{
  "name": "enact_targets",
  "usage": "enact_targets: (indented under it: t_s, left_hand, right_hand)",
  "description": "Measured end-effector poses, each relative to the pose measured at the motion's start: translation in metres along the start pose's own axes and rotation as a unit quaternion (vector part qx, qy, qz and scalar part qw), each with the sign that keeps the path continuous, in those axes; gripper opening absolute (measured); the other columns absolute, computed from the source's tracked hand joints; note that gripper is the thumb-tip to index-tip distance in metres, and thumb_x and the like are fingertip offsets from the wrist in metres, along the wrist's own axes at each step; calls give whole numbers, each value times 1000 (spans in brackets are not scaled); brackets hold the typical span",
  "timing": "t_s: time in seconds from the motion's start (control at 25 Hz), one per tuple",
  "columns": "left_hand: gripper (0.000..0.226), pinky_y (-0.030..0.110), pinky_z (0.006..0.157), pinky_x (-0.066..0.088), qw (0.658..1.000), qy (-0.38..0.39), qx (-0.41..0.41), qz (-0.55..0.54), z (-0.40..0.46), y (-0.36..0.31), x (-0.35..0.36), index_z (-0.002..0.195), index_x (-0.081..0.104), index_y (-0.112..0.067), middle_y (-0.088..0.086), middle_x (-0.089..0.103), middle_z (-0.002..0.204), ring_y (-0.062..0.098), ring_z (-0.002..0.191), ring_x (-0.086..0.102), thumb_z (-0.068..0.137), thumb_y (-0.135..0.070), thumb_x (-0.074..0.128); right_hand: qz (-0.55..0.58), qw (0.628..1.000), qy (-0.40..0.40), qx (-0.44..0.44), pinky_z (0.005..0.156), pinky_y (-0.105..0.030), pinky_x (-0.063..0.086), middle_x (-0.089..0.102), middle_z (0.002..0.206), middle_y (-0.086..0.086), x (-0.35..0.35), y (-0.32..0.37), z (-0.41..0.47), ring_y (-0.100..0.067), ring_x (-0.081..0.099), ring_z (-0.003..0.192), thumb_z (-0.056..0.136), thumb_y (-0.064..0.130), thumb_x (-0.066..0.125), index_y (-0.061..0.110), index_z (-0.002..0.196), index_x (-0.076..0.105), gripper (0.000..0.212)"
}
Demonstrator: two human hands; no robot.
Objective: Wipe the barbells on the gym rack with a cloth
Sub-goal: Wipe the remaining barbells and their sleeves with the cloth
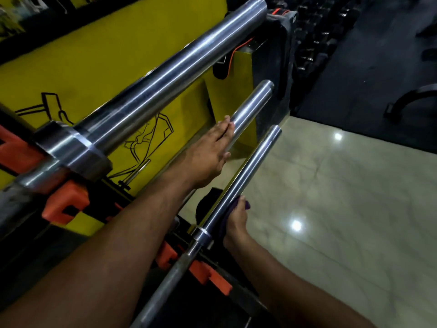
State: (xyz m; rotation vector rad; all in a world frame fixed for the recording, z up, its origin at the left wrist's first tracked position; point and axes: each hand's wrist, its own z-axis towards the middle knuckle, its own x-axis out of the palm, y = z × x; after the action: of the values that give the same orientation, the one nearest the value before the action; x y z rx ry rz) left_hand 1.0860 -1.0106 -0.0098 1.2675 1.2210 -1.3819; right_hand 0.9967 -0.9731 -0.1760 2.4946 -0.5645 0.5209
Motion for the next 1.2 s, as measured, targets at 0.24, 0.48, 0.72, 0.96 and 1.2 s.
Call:
enact_targets:
  t_s: [0.24,0.48,0.72,0.96,1.2]
  left_hand:
    - [67,23,117,8,1000,-3,3,7,-2,-5,-5,160,2,-14,2,-7,169,17,155,1,107,-25,41]
    - [67,24,117,8,1000,5,-4,14,-4,-4,-3,161,0,-14,2,-9,168,16,155,-1,108,-27,39]
    - [67,21,114,5,1000,7,-11,9,-4,-5,-7,161,-1,-13,2,-10,168,17,155,-1,108,-28,39]
    - [68,25,116,11,1000,-1,-7,4,-2,-2,-4,161,1,-16,-1,-9,168,15,155,0,107,-28,41]
    - [66,34,122,23,1000,-8,-2,28,-5,-3,-1,161,5,-17,0,-3,169,16,154,6,107,-28,42]
  right_hand:
    - [-64,997,11,40,74,-36,58,74,97,-12,-13,-32,-17,-28,70,86,99,66,33,12,108,69,65]
    - [-62,996,25,51,63,-33,53,70,91,-11,-14,-35,-28,-25,66,74,100,66,30,9,114,66,69]
    - [-59,997,27,43,60,-32,48,68,88,-10,-14,-24,-34,-24,64,74,102,62,29,12,105,64,62]
    - [-69,996,35,46,64,-34,53,70,92,-11,-10,-28,-37,-26,66,74,101,63,31,13,111,65,61]
    - [-136,990,27,12,71,-47,60,71,99,-17,-24,-28,-43,-34,70,81,103,58,35,15,109,63,51]
